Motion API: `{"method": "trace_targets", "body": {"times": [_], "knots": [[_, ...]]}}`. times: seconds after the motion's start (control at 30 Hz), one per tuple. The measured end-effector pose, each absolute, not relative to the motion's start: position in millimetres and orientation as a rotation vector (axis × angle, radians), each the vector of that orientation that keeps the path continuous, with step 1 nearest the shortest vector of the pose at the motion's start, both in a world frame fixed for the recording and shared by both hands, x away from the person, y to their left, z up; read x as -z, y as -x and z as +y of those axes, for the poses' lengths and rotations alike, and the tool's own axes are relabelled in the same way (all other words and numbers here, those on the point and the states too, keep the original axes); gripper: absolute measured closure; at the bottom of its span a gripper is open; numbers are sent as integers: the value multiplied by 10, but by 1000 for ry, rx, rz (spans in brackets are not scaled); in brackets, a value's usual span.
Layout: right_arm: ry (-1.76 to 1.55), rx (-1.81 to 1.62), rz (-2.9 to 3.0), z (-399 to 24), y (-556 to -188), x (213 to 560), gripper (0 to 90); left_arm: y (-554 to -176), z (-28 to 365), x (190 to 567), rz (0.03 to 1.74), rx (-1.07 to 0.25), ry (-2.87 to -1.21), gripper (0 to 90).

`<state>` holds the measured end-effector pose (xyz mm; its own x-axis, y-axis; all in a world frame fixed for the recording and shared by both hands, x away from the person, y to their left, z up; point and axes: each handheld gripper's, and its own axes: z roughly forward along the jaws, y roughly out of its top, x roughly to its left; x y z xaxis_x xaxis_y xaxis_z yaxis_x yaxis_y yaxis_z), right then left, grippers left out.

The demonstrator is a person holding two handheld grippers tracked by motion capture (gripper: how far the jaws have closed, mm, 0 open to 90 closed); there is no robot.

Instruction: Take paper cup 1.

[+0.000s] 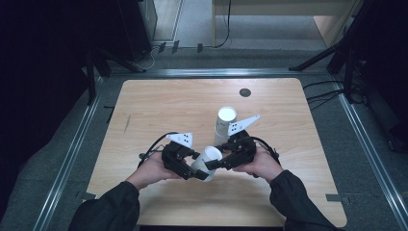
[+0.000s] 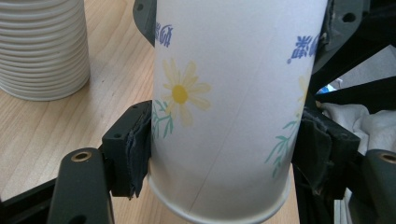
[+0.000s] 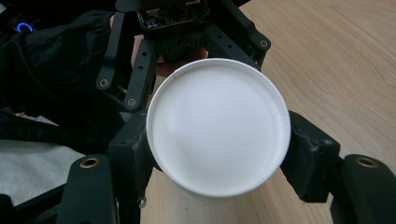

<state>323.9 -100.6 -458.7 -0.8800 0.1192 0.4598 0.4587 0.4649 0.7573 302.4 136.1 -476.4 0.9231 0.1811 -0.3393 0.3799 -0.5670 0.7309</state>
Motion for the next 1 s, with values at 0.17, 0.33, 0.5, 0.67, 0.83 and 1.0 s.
{"method": "trace_targets", "body": {"times": [0.17,0.33,0.5,0.67,0.83,1.0], "knots": [[484,1386,-2392,-1009,-3229,4579,302,-3021,1369,4754,386,276,-2189,280],[491,1393,-2413,-1026,-3227,4574,270,-3028,1397,4743,396,272,-2190,280],[491,1396,-2477,-1106,-3209,4549,251,-3037,1457,4713,409,262,-2202,281],[518,1385,-2550,-1198,-3168,4542,255,-3033,1521,4661,407,237,-2203,282],[532,1377,-2603,-1264,-3126,4550,264,-3018,1519,4650,393,210,-2258,282],[531,1364,-2642,-1294,-3089,4583,287,-3030,1509,4636,387,194,-2300,282]]}}
